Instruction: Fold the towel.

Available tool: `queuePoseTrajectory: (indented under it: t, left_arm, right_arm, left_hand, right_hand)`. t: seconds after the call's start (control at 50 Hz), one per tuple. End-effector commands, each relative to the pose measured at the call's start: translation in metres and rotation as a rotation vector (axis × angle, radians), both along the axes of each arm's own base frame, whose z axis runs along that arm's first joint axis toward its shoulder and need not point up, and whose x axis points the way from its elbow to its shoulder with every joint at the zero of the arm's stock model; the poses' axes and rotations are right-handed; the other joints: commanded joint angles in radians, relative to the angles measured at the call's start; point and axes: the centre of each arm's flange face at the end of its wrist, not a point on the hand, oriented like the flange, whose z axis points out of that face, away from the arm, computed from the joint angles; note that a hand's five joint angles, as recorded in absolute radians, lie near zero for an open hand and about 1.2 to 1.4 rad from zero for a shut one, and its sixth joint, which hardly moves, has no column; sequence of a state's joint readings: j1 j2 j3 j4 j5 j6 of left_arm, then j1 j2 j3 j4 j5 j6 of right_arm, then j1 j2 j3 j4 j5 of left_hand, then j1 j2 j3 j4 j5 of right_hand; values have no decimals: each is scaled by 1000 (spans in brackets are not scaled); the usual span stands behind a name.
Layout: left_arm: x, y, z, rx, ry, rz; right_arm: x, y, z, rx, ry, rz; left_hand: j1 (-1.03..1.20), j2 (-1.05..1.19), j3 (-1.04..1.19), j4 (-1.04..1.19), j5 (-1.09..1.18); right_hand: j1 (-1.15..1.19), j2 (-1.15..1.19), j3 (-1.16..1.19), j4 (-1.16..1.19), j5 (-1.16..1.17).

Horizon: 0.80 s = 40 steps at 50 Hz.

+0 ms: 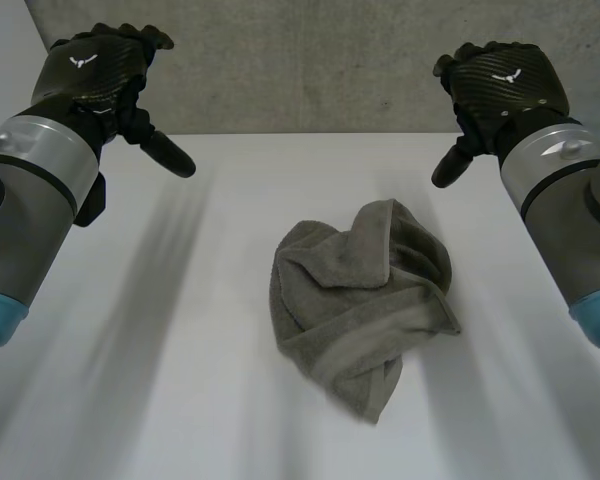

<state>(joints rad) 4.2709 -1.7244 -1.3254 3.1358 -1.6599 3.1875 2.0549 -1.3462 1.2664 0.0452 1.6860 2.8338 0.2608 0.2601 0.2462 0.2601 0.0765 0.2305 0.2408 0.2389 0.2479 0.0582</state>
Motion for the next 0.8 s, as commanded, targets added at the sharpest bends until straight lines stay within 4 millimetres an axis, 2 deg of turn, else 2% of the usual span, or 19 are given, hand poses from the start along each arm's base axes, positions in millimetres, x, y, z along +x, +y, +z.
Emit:
queuePoseTrajectory:
  t: [0.02,0.26,0.4,0.46,0.48,0.5,0.52,0.54,0.56,0.58,0.6,0.62,0.64,0.66,0.68,0.7,0.72,0.74,0.8]
  left_arm:
    - [1,1,1,6,-1,1]
    - [0,1,-2,11,-5,0]
    - [-3,-2,-15,26,-19,-18]
    - [-11,-10,-27,19,-19,-44]
    - [-11,-10,-27,19,-19,-44]
    - [-18,-13,-36,17,-23,-73]
    - [-18,-13,-36,17,-23,-73]
    - [-27,-17,-46,13,-27,-120]
    - [-36,-23,-58,16,-31,-167]
    - [-36,-23,-58,16,-31,-168]
    - [-46,-27,-72,27,-39,-221]
    - [-56,-30,-86,39,-47,-275]
    - [-57,-30,-86,39,-47,-275]
    - [-68,-31,-102,60,-58,-329]
    - [-79,-31,-118,87,-71,-368]
    - [-79,-31,-118,88,-71,-368]
    - [-89,-30,-130,99,-86,-394]
    - [-98,-30,-142,102,-113,-409]
    - [-103,-29,-153,105,-145,-419]
  right_arm:
    - [-14,-11,3,47,-82,-43]
    - [-15,-11,2,52,-84,-43]
    - [-15,-10,3,47,-61,-37]
    - [-14,-2,-9,108,25,10]
    - [-16,1,-19,162,66,36]
    - [-16,1,-19,163,66,36]
    - [-20,4,-30,221,93,61]
    - [-26,4,-43,284,112,72]
    - [-26,4,-43,284,112,72]
    - [-31,4,-54,334,121,85]
    - [-35,2,-65,377,116,91]
    - [-35,2,-65,377,115,92]
    - [-39,1,-79,424,117,95]
    - [-42,1,-93,469,118,96]
    - [-42,1,-93,470,118,96]
    - [-44,1,-107,503,115,93]
    - [-44,1,-107,503,115,93]
    - [-45,1,-118,519,109,87]
    - [-47,1,-137,539,90,81]
  left_hand:
    - [-62,-61,-47,-61,-52]
    - [-62,-61,-47,-61,-52]
    - [-50,-50,-36,-50,-40]
    - [-44,-44,-30,-44,-35]
    - [-44,-44,-30,-44,-35]
    - [-41,-41,-27,-41,-32]
    - [-41,-41,-27,-41,-32]
    - [-36,-35,-21,-35,-26]
    - [-24,-23,-9,-23,-14]
    - [-24,-23,-9,-23,-14]
    - [-21,-20,-6,-20,-11]
    - [-15,-14,0,-14,-5]
    - [-15,-14,0,-14,-5]
    - [-3,-3,11,-3,6]
    - [0,0,14,0,9]
    - [0,0,14,0,9]
    - [23,24,38,24,33]
    - [41,41,55,41,50]
    - [53,53,67,53,62]
  right_hand:
    - [-56,-66,-64,-73,-58]
    - [-56,-66,-64,-73,-58]
    - [-56,-66,-64,-73,-58]
    - [-56,-66,-64,-73,-58]
    - [-56,-66,-64,-73,-58]
    - [-56,-66,-64,-73,-58]
    - [-56,-66,-64,-73,-58]
    - [-56,-66,-64,-73,-58]
    - [-56,-66,-64,-73,-58]
    - [-56,-66,-64,-73,-58]
    - [-56,-66,-64,-73,-58]
    - [-56,-66,-64,-73,-58]
    - [-56,-66,-64,-73,-58]
    - [-56,-66,-64,-73,-58]
    - [-56,-66,-64,-73,-58]
    - [-56,-66,-64,-73,-58]
    - [-56,-66,-64,-73,-58]
    - [-56,-66,-64,-73,-58]
    - [-56,-66,-64,-73,-58]
